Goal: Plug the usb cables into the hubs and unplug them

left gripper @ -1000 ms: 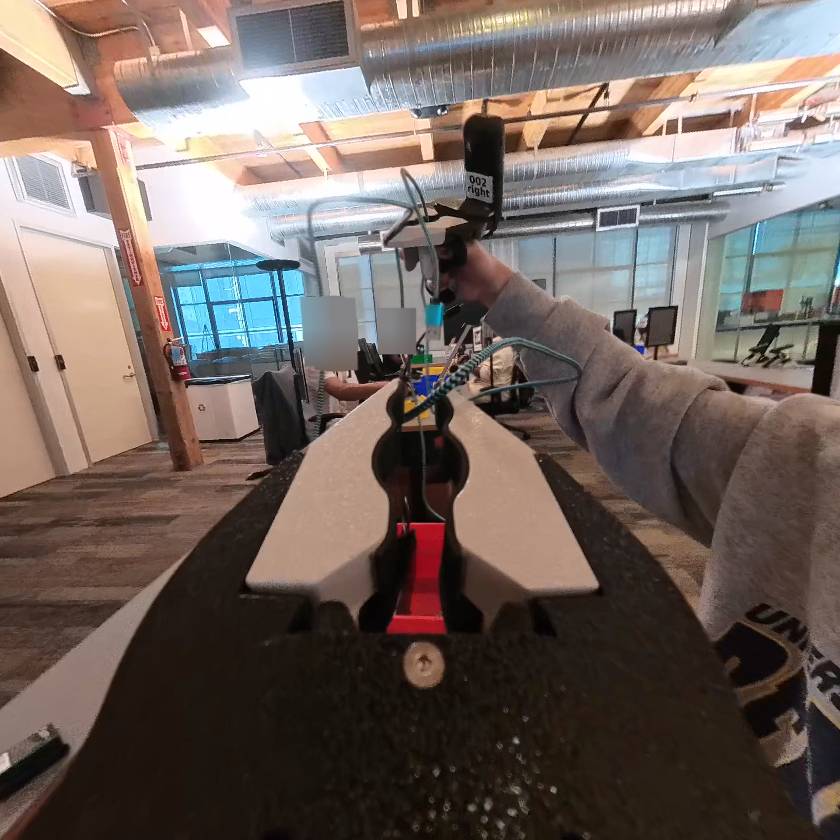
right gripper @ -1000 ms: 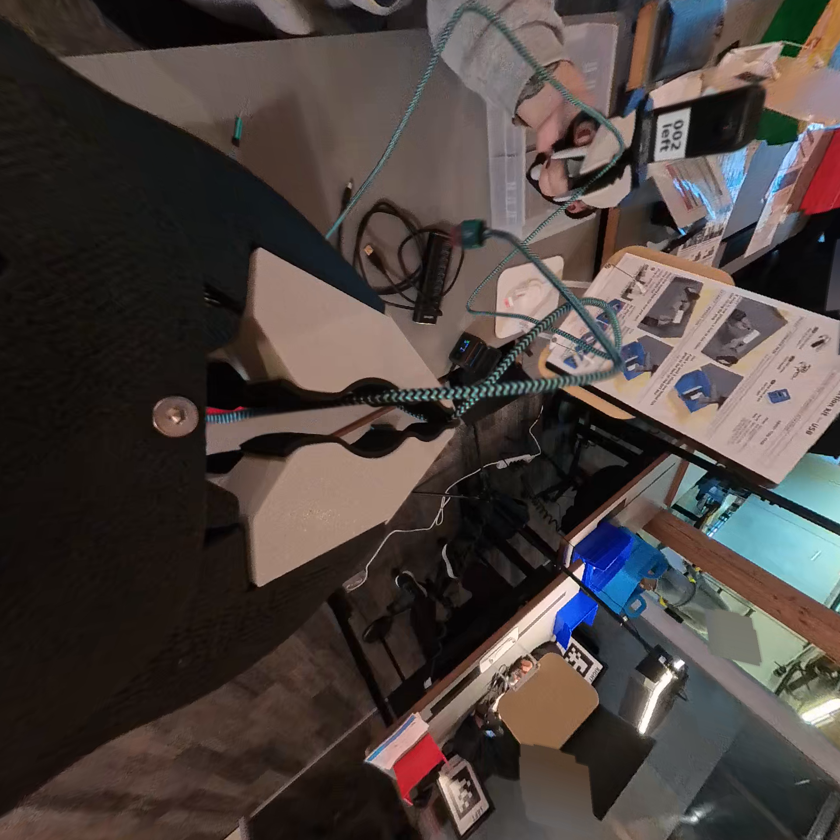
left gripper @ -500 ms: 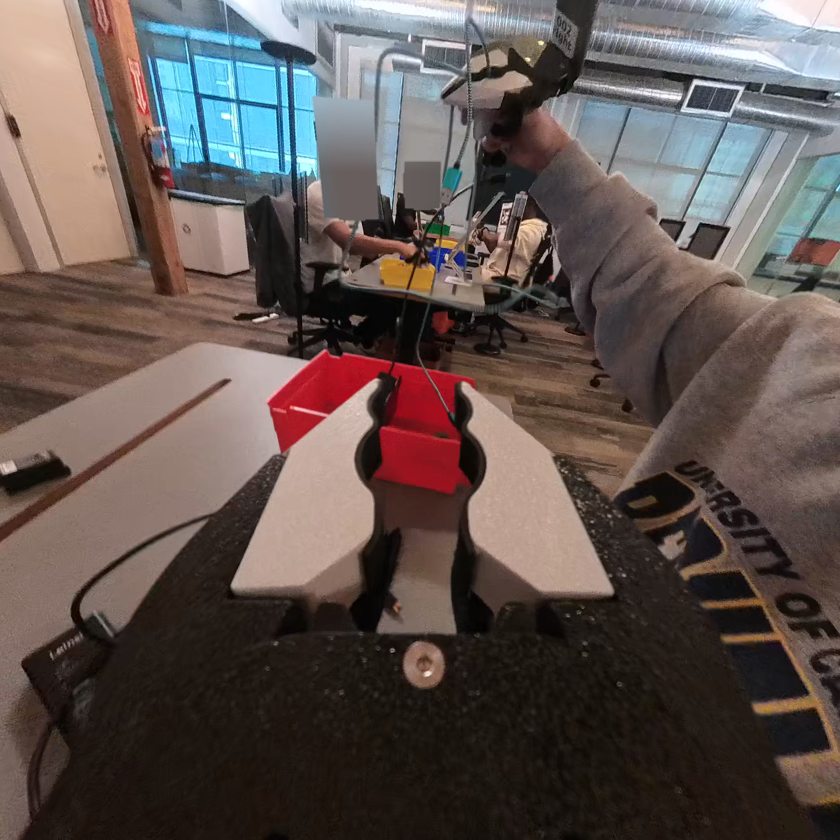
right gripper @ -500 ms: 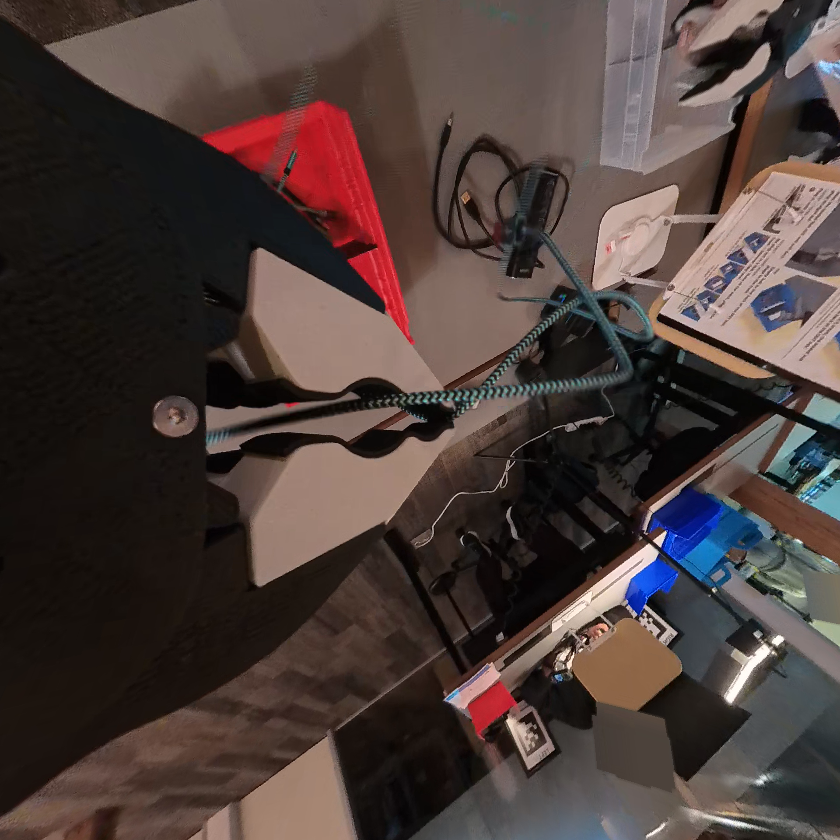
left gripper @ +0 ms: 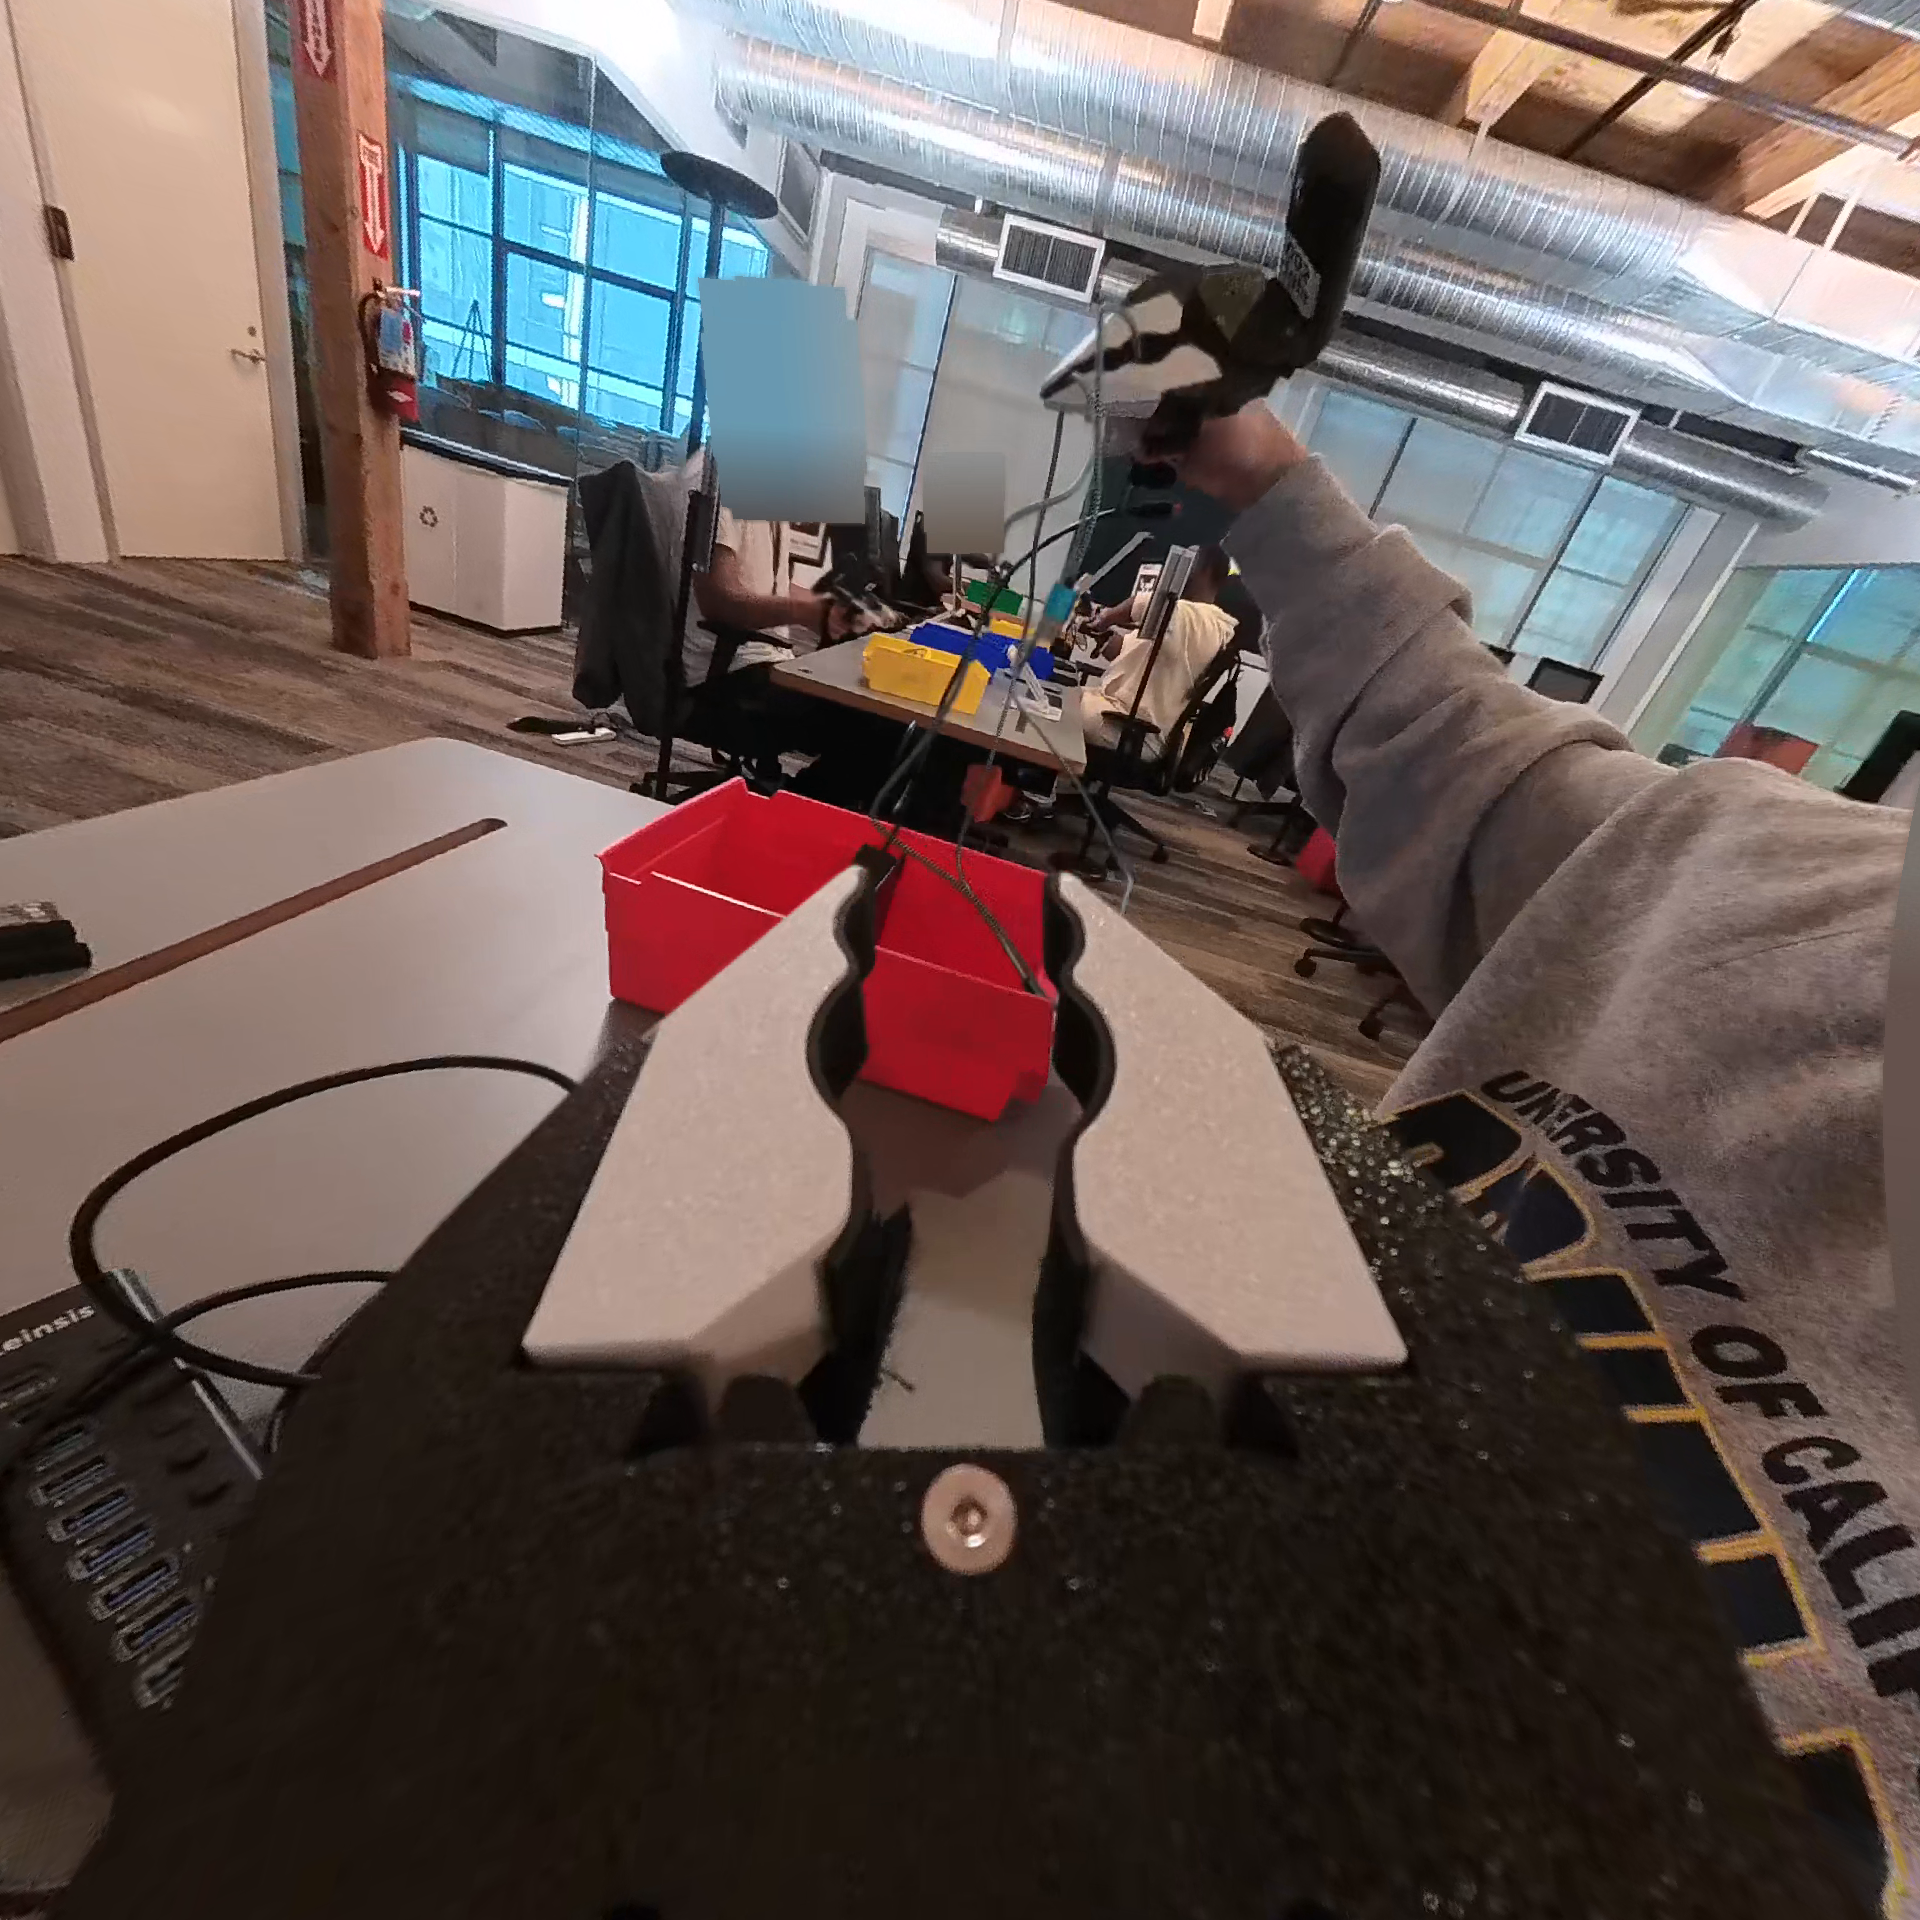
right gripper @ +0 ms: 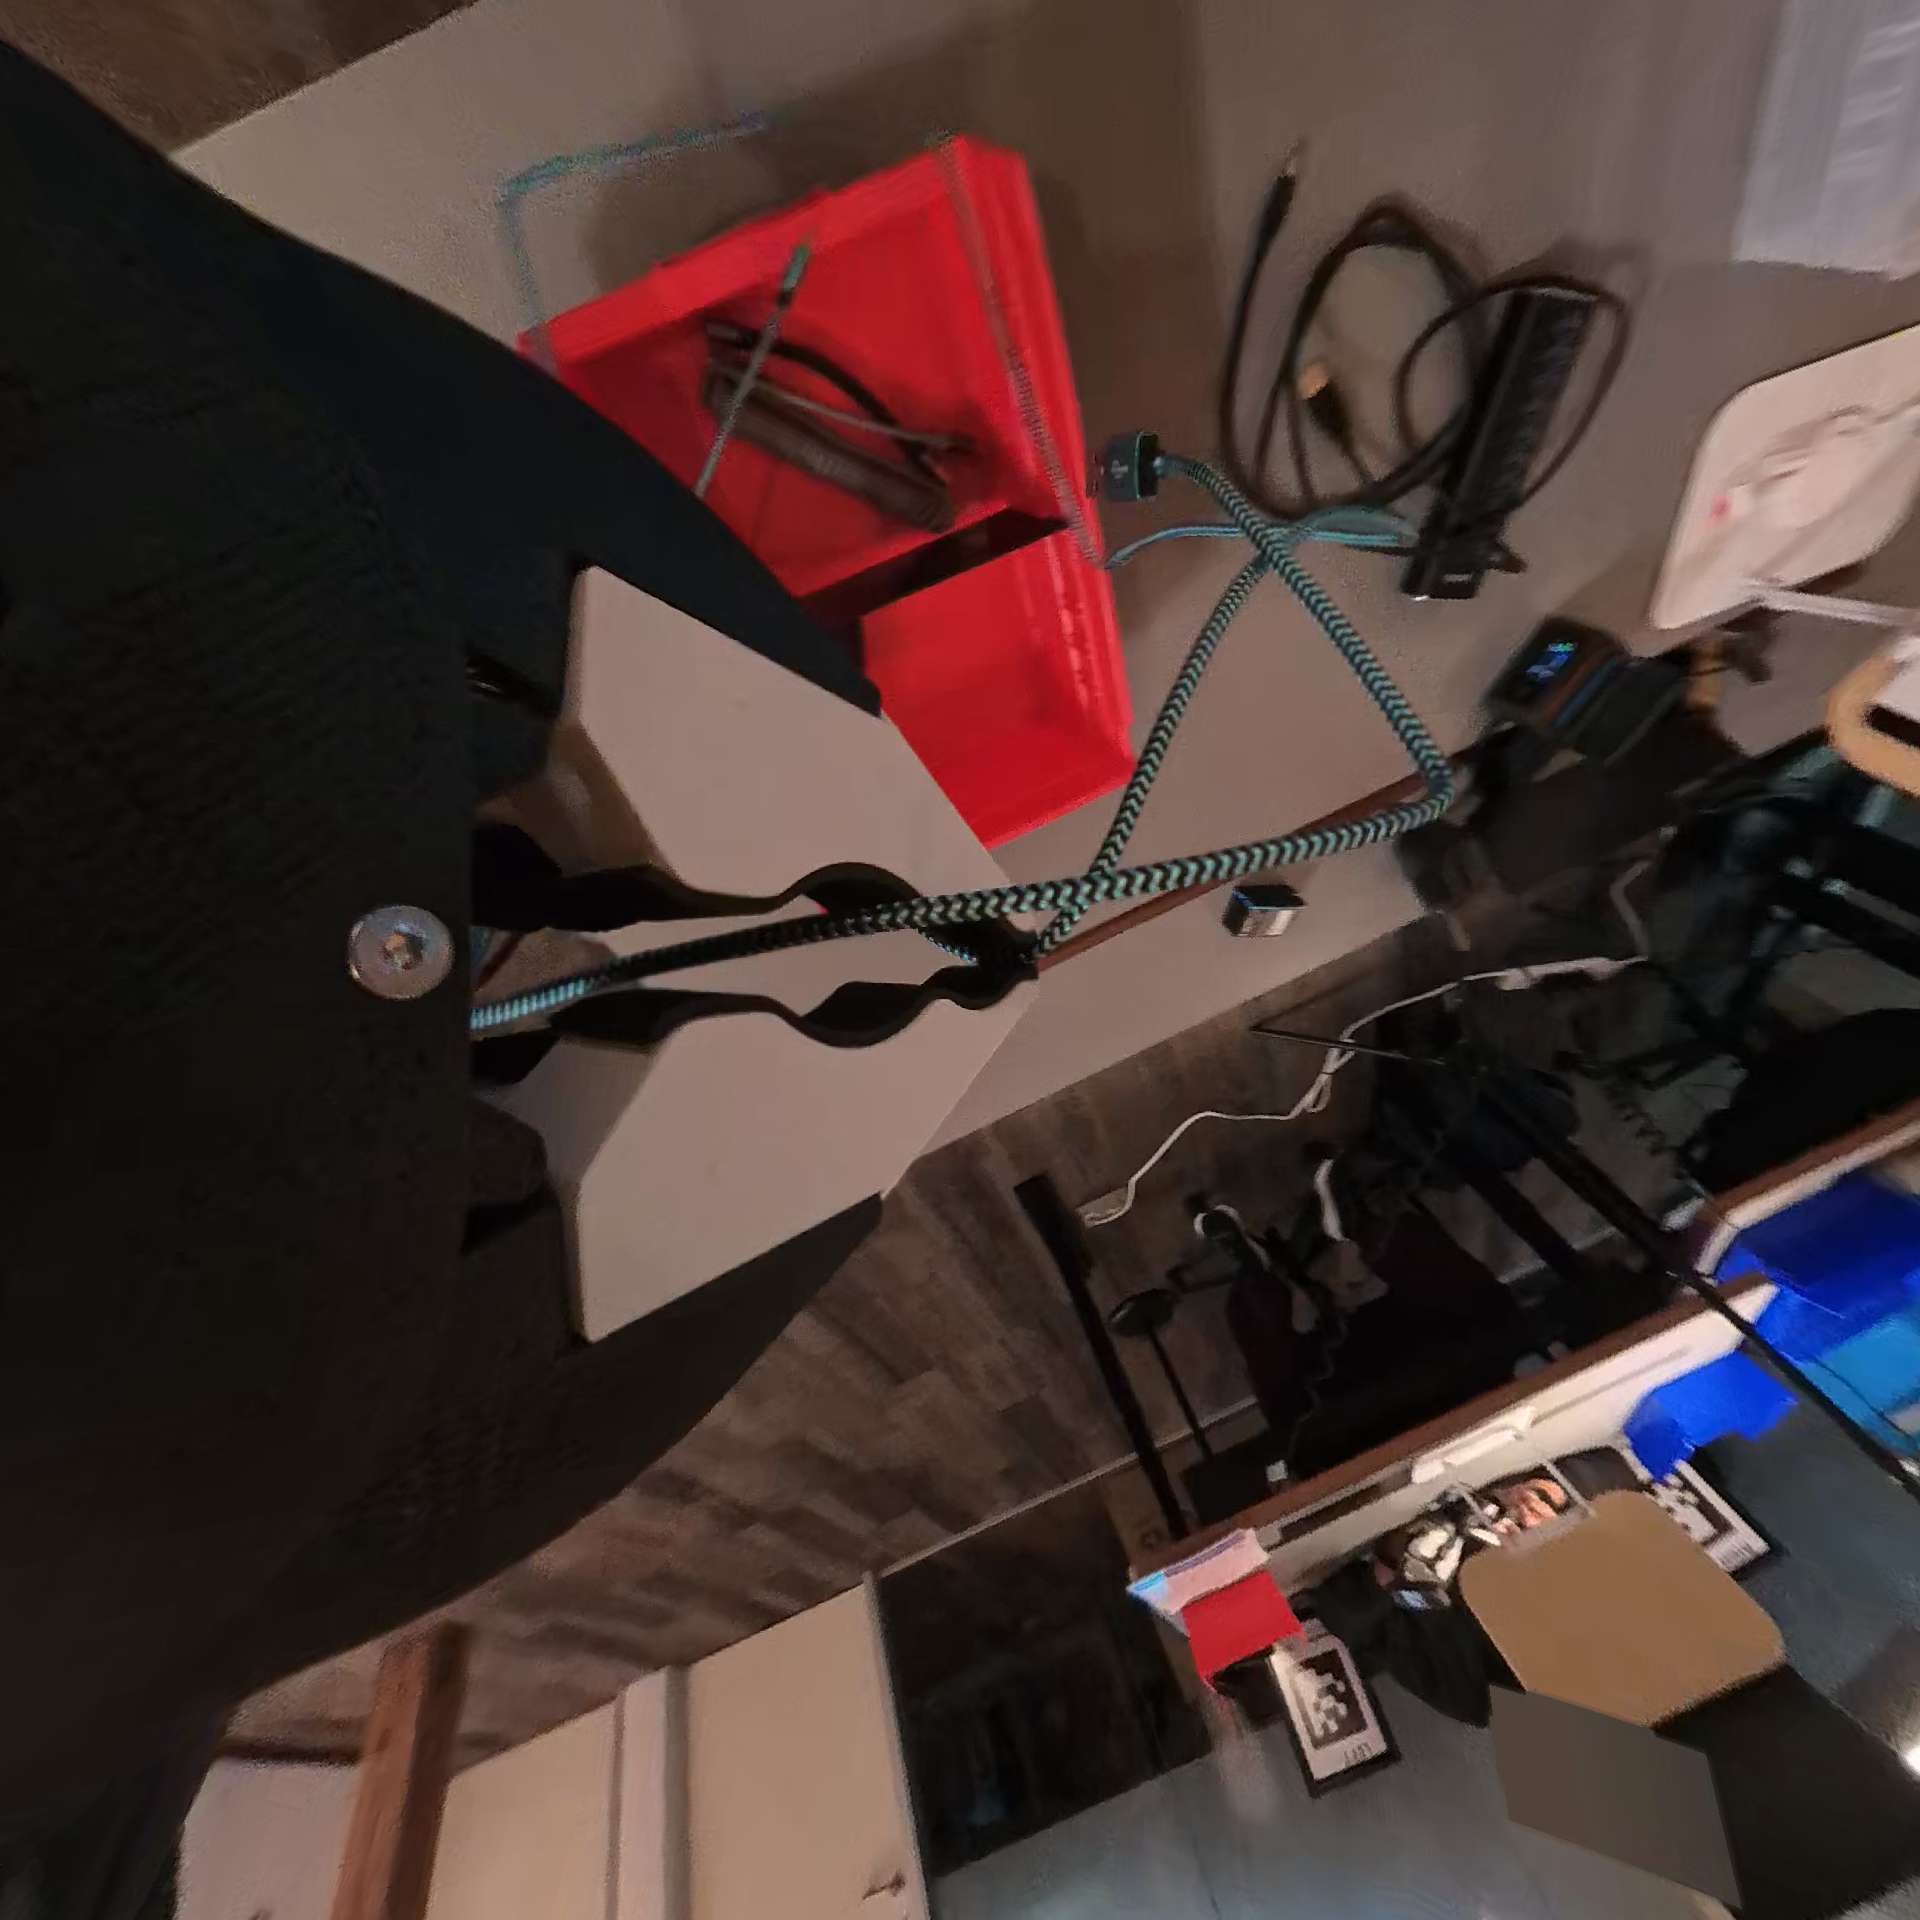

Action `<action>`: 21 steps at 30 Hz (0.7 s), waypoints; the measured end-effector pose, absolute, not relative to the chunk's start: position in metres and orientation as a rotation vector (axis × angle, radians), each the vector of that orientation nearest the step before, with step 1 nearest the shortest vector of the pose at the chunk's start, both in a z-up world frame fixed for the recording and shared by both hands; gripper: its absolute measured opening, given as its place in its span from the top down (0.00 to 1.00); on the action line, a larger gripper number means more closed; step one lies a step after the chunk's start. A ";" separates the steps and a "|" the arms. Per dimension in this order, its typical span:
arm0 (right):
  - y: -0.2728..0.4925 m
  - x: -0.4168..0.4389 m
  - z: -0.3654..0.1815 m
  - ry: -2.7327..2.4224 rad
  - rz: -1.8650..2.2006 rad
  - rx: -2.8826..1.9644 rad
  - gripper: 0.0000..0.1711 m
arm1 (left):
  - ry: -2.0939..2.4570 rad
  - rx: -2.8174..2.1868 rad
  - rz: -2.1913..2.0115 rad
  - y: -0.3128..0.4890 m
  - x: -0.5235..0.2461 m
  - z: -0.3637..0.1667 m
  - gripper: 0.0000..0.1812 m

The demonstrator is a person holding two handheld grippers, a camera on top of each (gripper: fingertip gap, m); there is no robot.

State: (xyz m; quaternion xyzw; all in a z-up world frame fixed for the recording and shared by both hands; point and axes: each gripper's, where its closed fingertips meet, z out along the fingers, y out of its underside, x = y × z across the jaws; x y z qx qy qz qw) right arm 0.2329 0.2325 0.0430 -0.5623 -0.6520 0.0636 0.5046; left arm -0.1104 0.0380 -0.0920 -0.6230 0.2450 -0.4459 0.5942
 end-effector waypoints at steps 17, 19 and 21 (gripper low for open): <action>0.228 0.194 -0.054 -1.587 -0.825 -0.902 1.00 | 0.677 -1.562 -1.081 0.058 -0.053 -0.129 0.84; 0.212 0.187 -0.101 -1.731 -0.737 -0.939 1.00 | 0.688 -1.574 -1.090 0.057 -0.050 -0.134 0.84; 0.195 0.188 -0.150 -1.893 -0.594 -1.062 1.00 | 0.695 -1.580 -1.101 0.057 -0.047 -0.136 0.85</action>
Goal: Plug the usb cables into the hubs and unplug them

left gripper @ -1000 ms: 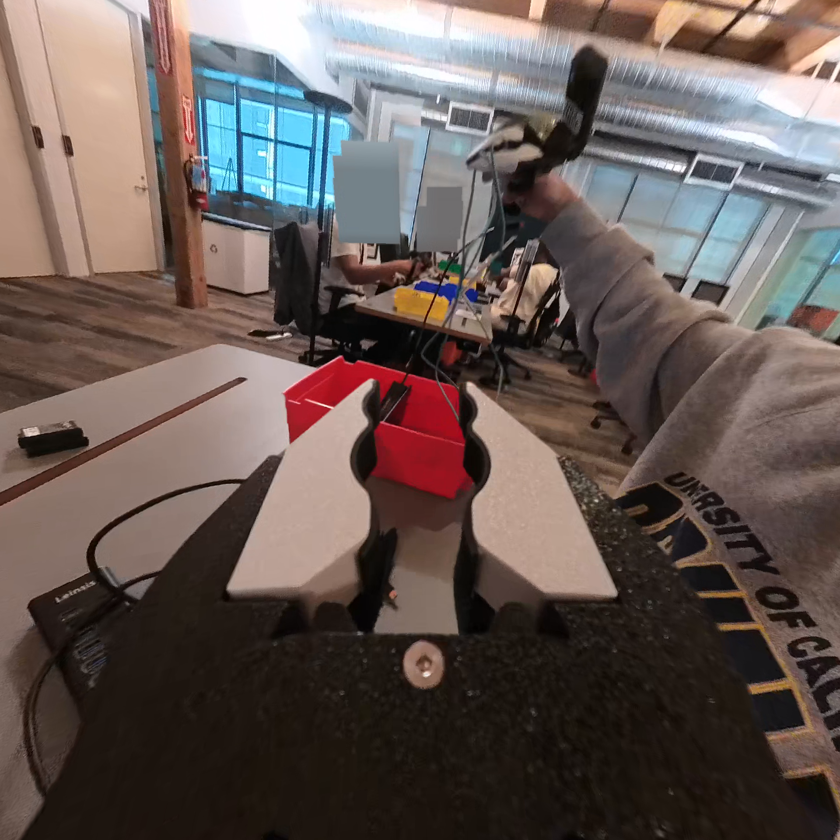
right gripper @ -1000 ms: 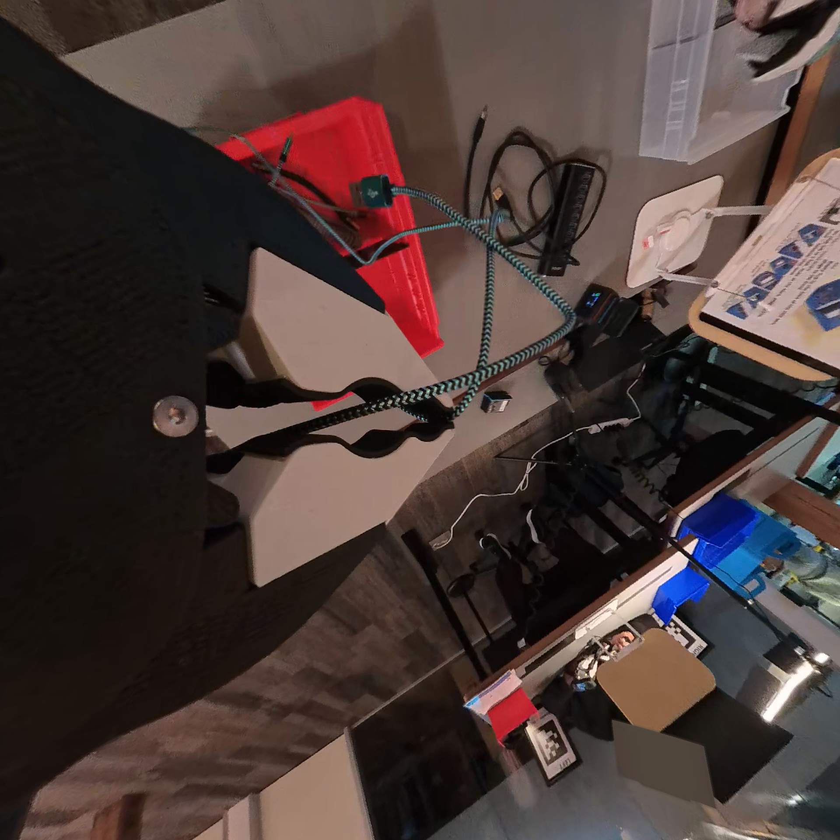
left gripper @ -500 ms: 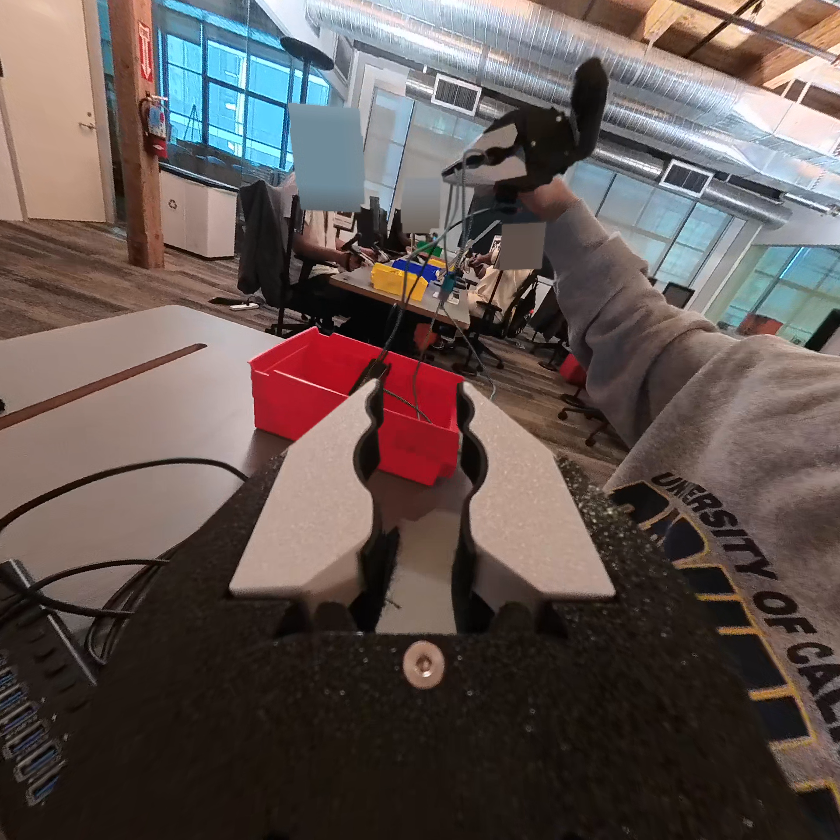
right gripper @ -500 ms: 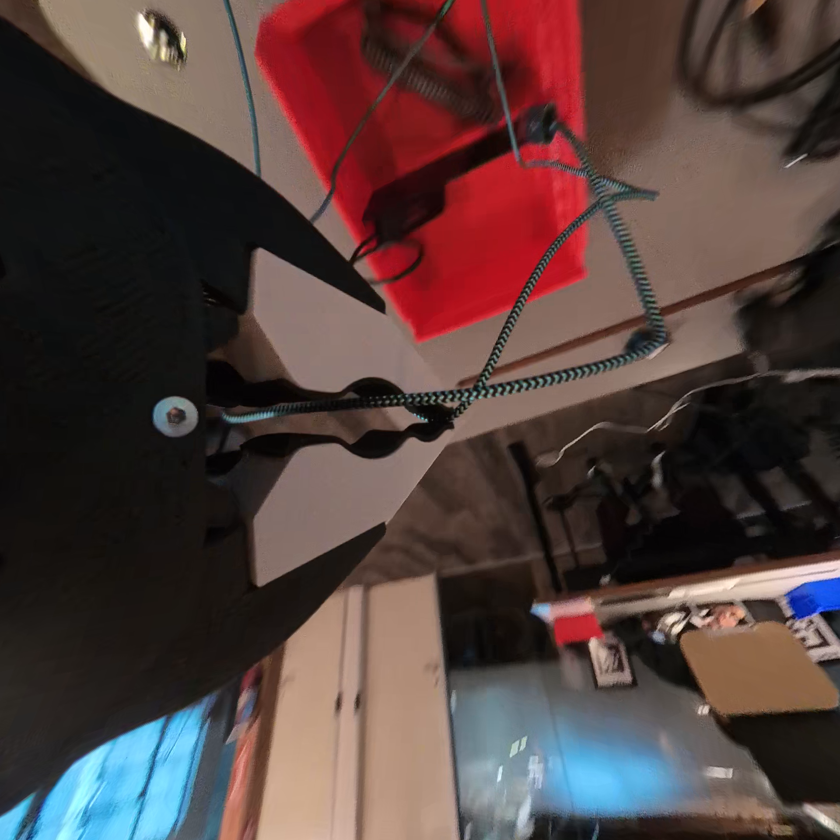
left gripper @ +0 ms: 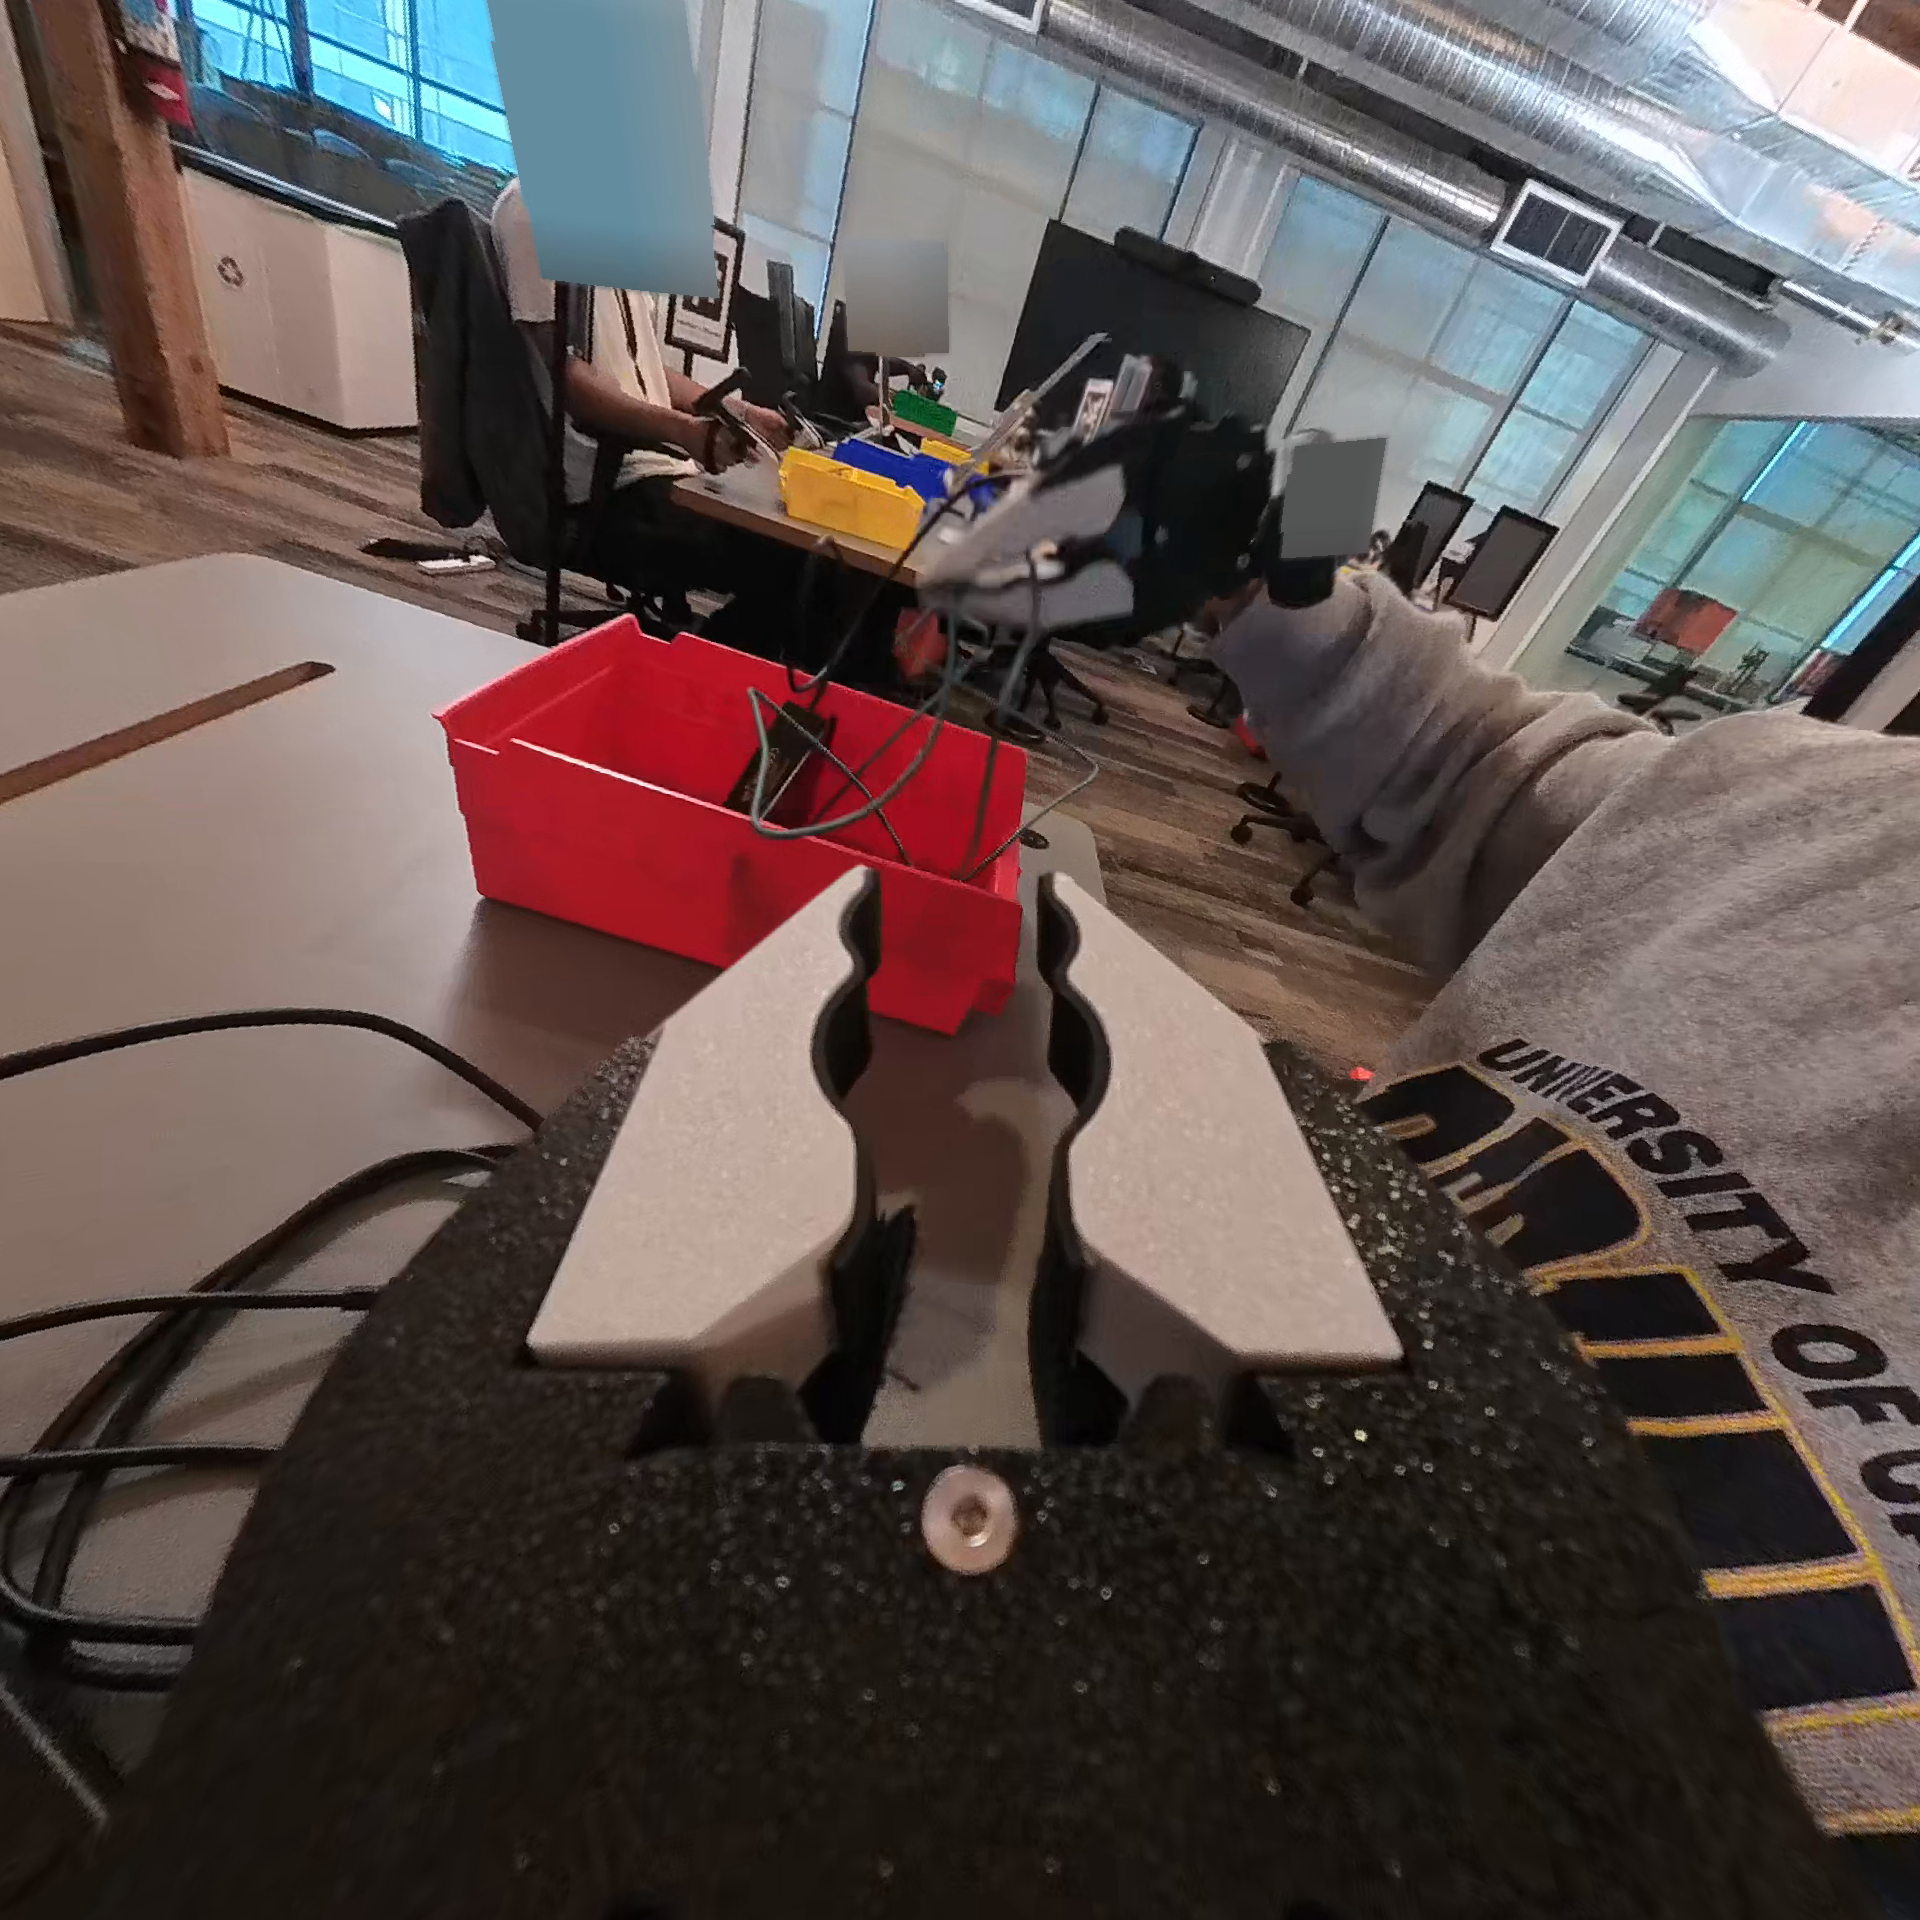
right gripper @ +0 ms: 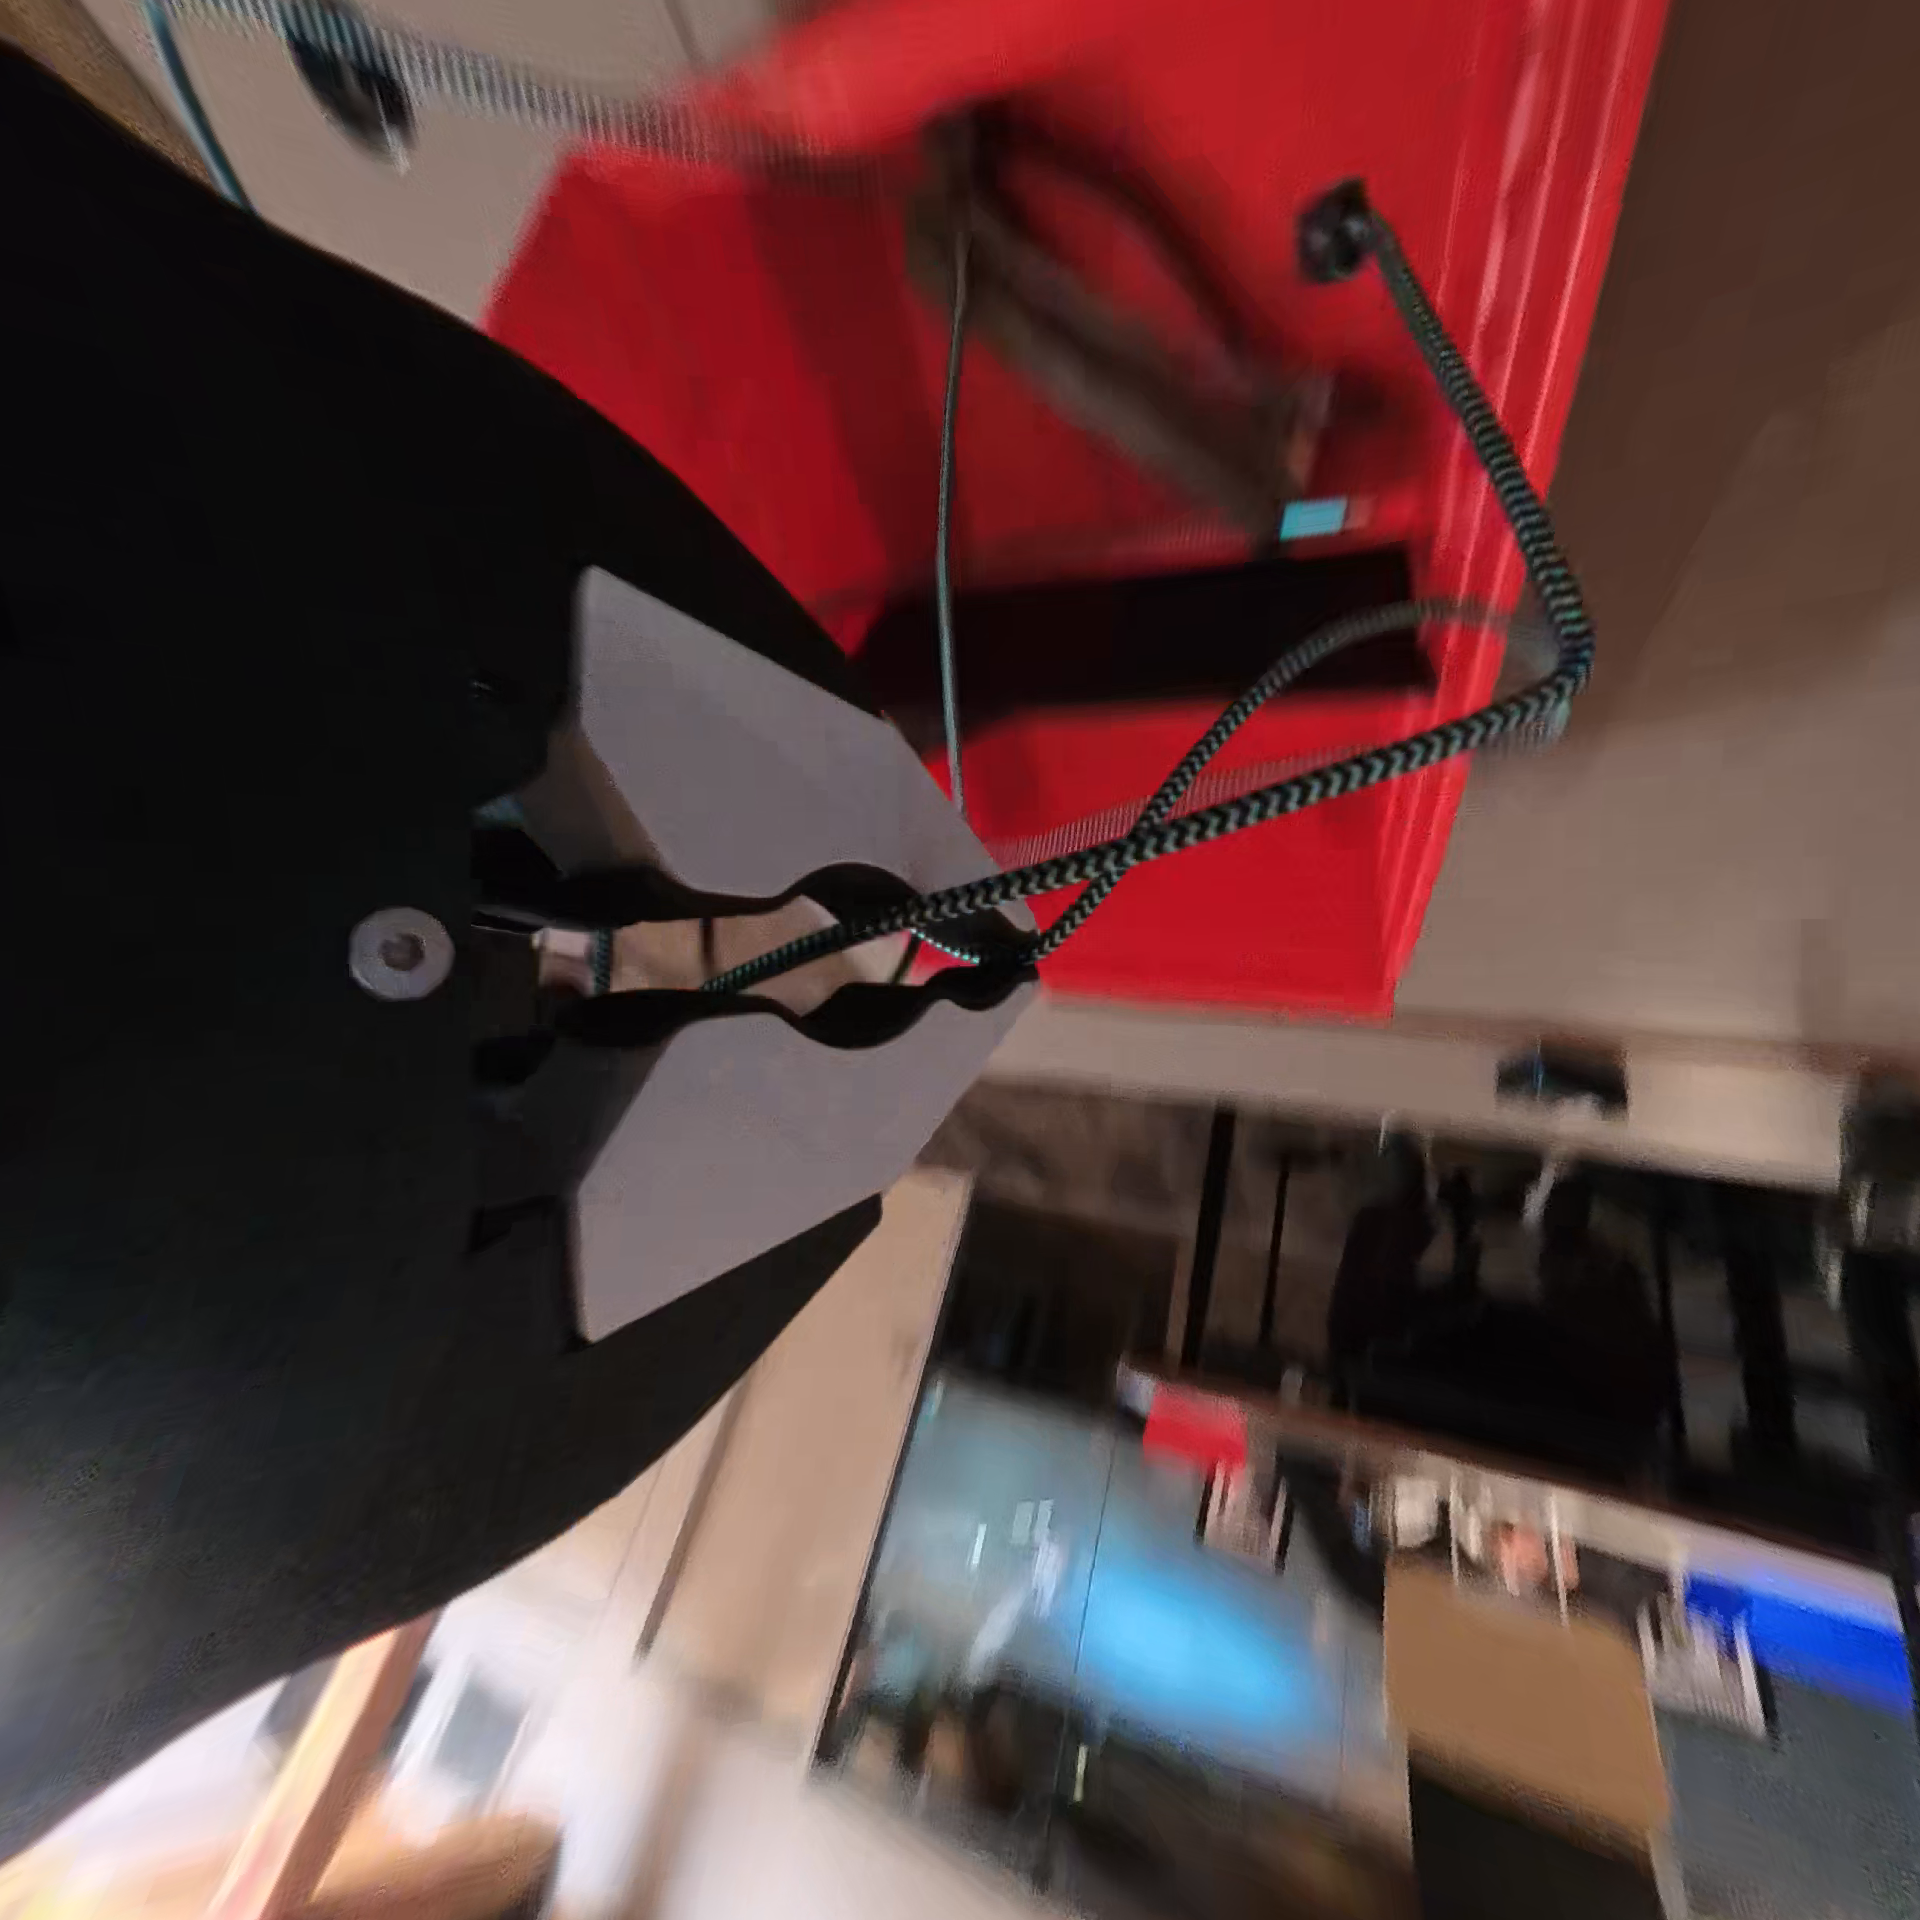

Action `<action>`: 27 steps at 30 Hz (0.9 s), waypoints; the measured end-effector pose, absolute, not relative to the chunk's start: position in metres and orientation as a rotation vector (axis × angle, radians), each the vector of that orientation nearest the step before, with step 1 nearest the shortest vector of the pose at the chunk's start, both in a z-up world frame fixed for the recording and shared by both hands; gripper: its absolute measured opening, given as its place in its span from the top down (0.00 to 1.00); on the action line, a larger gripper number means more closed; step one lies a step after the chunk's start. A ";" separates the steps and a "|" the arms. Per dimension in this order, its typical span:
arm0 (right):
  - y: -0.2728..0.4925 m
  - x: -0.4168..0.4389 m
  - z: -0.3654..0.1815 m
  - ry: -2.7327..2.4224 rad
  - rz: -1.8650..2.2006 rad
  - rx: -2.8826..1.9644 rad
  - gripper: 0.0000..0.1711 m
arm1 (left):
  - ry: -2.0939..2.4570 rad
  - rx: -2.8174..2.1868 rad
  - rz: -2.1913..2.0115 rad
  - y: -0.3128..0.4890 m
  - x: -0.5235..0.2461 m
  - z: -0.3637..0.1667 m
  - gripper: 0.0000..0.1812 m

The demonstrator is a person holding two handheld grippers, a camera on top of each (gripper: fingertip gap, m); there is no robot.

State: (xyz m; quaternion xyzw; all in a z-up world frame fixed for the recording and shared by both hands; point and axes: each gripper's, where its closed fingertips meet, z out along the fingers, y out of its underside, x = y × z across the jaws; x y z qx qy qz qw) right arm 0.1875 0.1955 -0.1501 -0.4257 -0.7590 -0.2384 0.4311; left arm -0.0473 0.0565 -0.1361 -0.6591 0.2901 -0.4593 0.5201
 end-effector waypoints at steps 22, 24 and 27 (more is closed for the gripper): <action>0.163 0.232 -0.309 -2.326 -0.070 -2.104 0.89 | 0.813 -1.648 -1.185 0.048 -0.003 -0.166 0.85; 0.165 0.218 -0.278 -2.234 0.030 -2.042 0.78 | 0.813 -1.652 -1.177 0.048 -0.002 -0.167 0.82; 0.165 0.201 -0.223 -2.104 0.163 -1.933 0.67 | 0.799 -1.633 -1.188 0.048 -0.005 -0.165 0.80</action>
